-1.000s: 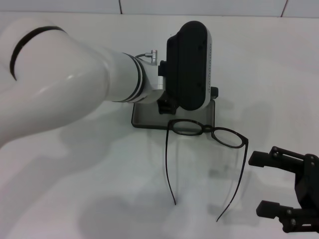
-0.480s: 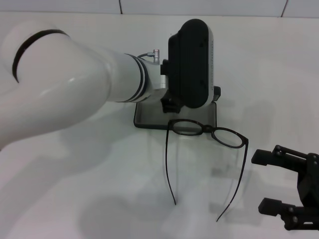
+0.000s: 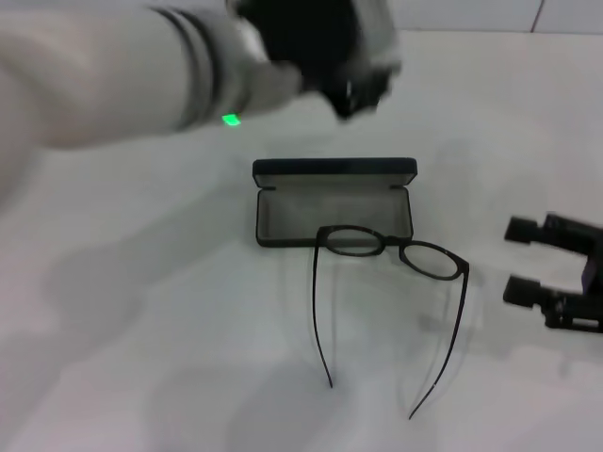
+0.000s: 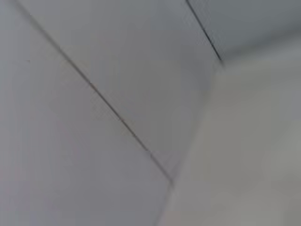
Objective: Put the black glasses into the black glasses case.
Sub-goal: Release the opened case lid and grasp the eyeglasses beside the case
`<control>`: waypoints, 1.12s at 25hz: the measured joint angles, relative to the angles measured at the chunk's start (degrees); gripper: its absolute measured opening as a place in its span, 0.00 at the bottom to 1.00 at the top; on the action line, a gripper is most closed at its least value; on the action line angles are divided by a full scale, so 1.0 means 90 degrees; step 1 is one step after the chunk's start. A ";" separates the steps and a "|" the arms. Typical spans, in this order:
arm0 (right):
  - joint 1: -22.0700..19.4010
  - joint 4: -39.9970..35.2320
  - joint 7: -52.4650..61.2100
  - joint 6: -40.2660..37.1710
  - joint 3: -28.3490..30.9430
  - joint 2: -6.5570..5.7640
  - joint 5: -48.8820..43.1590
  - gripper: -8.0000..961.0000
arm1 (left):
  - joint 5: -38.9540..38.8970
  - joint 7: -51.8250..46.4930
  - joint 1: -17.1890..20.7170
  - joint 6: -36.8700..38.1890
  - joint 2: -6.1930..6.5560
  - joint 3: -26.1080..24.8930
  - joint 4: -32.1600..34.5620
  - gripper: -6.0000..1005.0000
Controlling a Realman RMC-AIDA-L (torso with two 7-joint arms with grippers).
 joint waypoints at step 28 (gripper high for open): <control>0.3845 -0.2566 0.6454 0.1548 -0.1367 0.0368 -0.6077 0.73 | -0.8828 0.4582 0.0490 0.4646 0.0035 -0.4782 -0.4641 0.35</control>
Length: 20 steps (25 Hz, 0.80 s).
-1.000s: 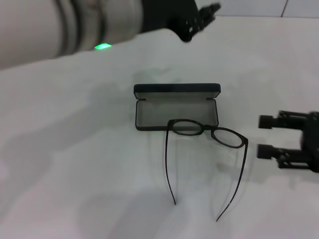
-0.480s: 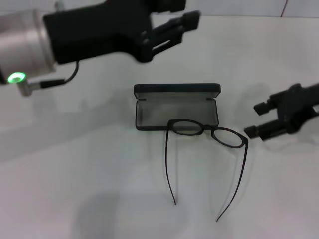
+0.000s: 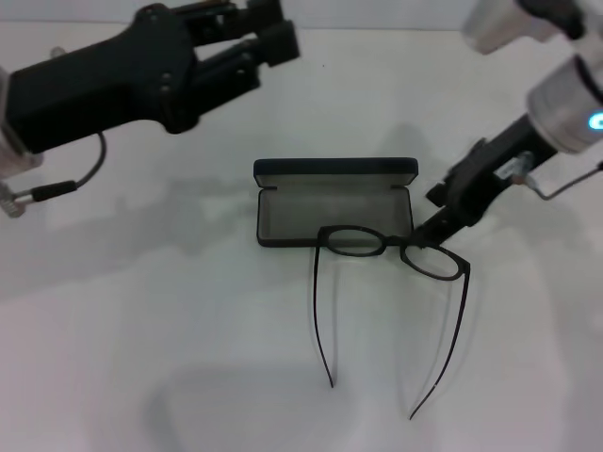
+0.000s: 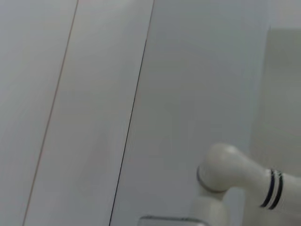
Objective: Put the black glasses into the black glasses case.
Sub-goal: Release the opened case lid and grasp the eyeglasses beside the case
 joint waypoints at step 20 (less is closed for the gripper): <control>0.0774 0.1348 0.0027 0.1117 -0.1286 0.0074 0.0477 0.64 | 0.0136 0.1109 -0.0098 0.0903 0.0120 -0.0380 -0.1637 0.33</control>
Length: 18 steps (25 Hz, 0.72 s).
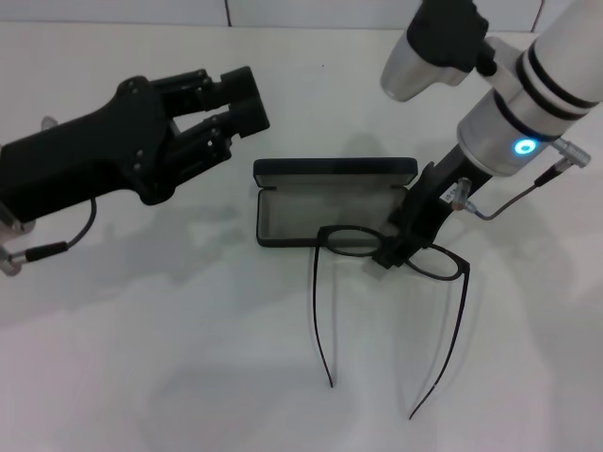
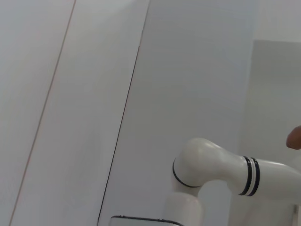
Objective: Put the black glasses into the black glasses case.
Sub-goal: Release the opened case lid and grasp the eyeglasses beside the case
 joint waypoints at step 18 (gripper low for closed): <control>0.0165 0.0469 -0.0006 0.0600 -0.0685 -0.0005 0.0307 0.44 | 0.0006 0.0405 0.0050 0.0025 -0.0041 -0.0009 -0.0449 0.32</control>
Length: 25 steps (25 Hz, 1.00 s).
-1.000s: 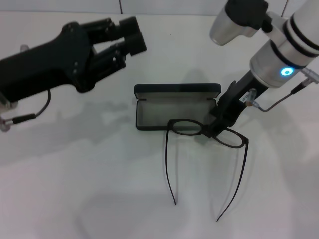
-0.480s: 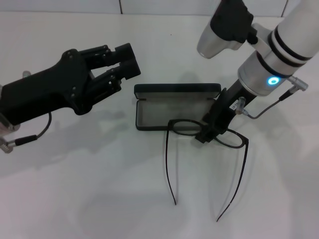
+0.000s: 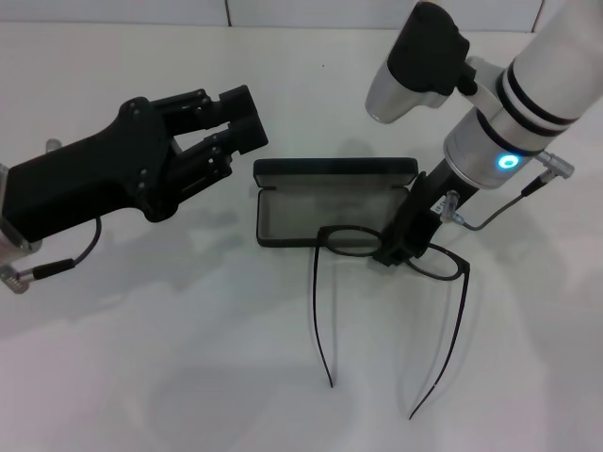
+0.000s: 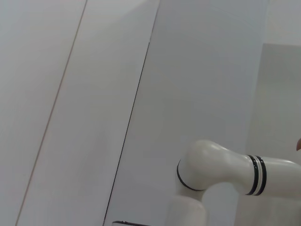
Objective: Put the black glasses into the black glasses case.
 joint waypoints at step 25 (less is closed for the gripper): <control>-0.3352 -0.4313 -0.1292 -0.0638 0.0837 -0.0045 0.1789 0.12 | -0.0058 0.0059 -0.0088 0.1016 0.0023 0.0003 0.0031 0.31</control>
